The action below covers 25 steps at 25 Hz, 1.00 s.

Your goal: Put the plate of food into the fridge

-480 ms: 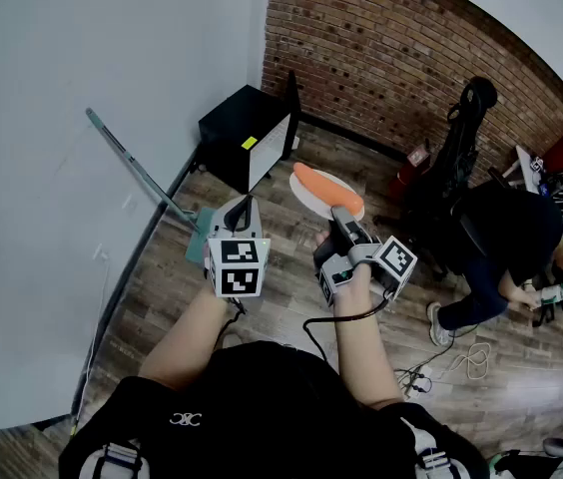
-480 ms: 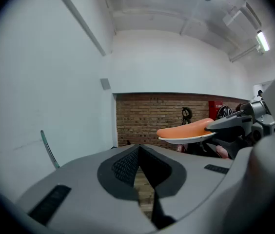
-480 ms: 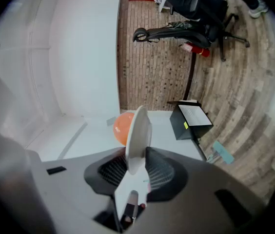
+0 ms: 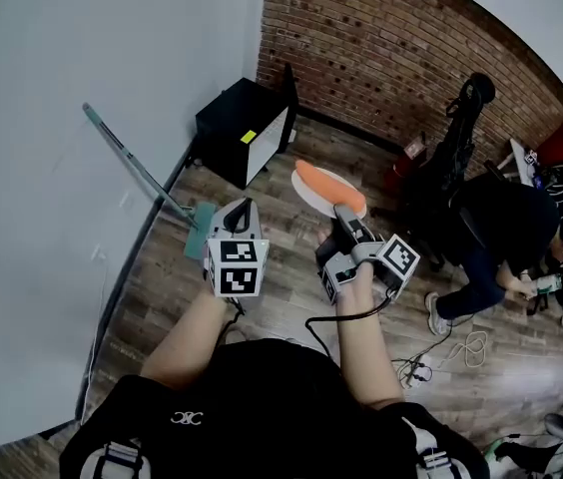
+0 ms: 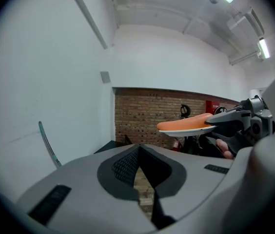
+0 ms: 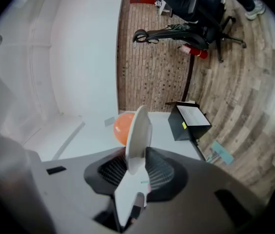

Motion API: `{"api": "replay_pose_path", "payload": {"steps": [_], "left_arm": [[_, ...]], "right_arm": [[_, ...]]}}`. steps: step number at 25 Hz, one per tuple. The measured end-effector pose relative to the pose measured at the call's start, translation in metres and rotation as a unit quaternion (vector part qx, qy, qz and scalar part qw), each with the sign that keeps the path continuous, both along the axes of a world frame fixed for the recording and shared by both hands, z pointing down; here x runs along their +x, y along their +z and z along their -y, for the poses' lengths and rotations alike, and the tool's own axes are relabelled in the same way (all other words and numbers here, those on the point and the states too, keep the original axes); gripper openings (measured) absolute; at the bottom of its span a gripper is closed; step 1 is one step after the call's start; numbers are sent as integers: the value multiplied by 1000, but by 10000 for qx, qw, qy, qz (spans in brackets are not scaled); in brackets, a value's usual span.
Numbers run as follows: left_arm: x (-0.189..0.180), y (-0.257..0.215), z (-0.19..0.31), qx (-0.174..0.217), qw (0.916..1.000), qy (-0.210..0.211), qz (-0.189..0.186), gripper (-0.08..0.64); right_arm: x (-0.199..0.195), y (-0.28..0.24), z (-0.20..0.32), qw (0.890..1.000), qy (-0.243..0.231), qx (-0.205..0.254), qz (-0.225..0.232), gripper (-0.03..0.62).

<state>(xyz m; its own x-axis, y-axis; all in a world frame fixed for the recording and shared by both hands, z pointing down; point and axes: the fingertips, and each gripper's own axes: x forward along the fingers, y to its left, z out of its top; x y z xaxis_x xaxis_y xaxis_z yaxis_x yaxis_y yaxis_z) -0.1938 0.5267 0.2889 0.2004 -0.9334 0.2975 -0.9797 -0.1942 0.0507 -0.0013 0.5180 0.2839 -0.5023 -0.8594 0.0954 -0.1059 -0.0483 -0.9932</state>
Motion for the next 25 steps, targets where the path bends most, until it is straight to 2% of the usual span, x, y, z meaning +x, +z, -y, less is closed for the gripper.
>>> {"api": "replay_pose_path", "payload": {"steps": [5, 9, 14, 19, 25], "left_arm": [[-15, 15, 0, -207, 9993, 92, -305, -5], [-21, 24, 0, -310, 9987, 106, -400, -5], [-21, 34, 12, -392, 9986, 95, -331, -5], [-16, 40, 38, -476, 9988, 61, -46, -5], [4, 45, 109, -400, 9991, -12, 103, -5]], "right_arm": [[-12, 10, -6, 10000, 76, -38, -13, 114], [-19, 17, -7, 9999, 60, -89, -1, 114], [-18, 23, 7, 10000, 50, -38, -68, 112], [-15, 37, 37, 9997, -19, -152, 169, 112], [7, 43, 113, 9983, -205, 61, 535, 112]]}}
